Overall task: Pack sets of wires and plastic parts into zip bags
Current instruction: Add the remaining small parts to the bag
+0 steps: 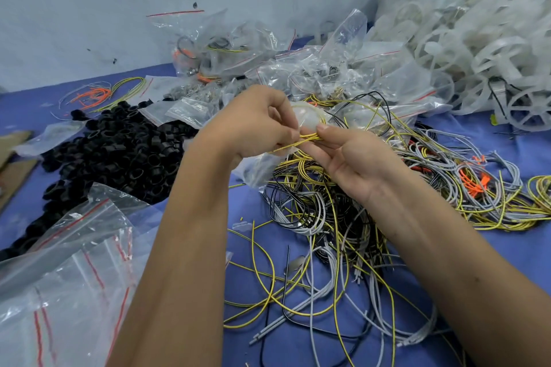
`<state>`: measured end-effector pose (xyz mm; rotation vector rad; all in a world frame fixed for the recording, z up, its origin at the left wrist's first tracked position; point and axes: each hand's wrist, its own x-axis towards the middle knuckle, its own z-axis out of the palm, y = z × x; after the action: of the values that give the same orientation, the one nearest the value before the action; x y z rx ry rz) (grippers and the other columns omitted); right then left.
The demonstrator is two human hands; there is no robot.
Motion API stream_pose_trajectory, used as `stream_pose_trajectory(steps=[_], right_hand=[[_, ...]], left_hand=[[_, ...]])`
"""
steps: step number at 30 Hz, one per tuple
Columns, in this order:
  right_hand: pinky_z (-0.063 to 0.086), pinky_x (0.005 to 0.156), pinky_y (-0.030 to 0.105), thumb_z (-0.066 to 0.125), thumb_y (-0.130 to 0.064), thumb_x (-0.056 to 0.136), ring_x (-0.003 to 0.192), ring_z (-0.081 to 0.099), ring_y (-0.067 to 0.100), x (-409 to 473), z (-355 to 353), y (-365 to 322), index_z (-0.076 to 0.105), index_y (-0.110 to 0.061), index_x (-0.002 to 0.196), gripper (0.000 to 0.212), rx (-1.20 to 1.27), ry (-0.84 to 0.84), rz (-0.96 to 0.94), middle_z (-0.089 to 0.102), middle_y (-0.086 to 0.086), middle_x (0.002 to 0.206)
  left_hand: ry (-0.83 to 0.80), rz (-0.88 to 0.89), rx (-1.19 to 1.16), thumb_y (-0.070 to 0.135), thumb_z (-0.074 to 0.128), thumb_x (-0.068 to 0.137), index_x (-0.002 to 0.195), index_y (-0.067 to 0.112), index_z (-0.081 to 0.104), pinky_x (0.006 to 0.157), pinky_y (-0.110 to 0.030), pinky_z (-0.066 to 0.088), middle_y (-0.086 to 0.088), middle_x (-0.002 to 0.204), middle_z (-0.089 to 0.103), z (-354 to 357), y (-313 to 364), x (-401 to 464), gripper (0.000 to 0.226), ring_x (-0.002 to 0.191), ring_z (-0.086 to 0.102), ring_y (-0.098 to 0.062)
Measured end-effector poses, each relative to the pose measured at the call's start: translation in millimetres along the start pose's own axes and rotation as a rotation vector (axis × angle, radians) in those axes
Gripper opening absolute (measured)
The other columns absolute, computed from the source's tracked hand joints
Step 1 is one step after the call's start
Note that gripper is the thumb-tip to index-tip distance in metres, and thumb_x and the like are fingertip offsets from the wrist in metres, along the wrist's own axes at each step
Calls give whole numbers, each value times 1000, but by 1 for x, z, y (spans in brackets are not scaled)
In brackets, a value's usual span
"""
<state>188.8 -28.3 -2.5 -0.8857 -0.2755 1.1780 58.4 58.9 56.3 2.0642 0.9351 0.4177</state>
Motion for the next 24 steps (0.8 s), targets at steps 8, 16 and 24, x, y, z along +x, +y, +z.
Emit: stream_pose_trajectory(steps=[8,16,24], right_hand=[[63,75,56,71,-12,95,75,76,37,5,-2,25,64,-10,95,7,-643,220,-438,70,23,79],[61,58,28,74,-5,91,58,71,15,1,-1,20,69,-5,81,12,-432,8,-304,69,5,65],[46,54,33,64,11,91,66,60,27,3,-2,18,69,6,97,8,-319,-36,-289,65,17,74]], left_hand=[[-10,11,-192,-14,68,87,77,7,62,61,-29,62,-18,73,67,14,15,0,24,58,67,-17],[27,-20,-25,-14,65,85,77,8,63,76,-49,64,-28,81,71,10,15,-3,23,65,69,-29],[-75,10,-143,-14,67,87,77,5,62,65,-35,65,-24,83,70,21,32,-8,22,58,71,-20]])
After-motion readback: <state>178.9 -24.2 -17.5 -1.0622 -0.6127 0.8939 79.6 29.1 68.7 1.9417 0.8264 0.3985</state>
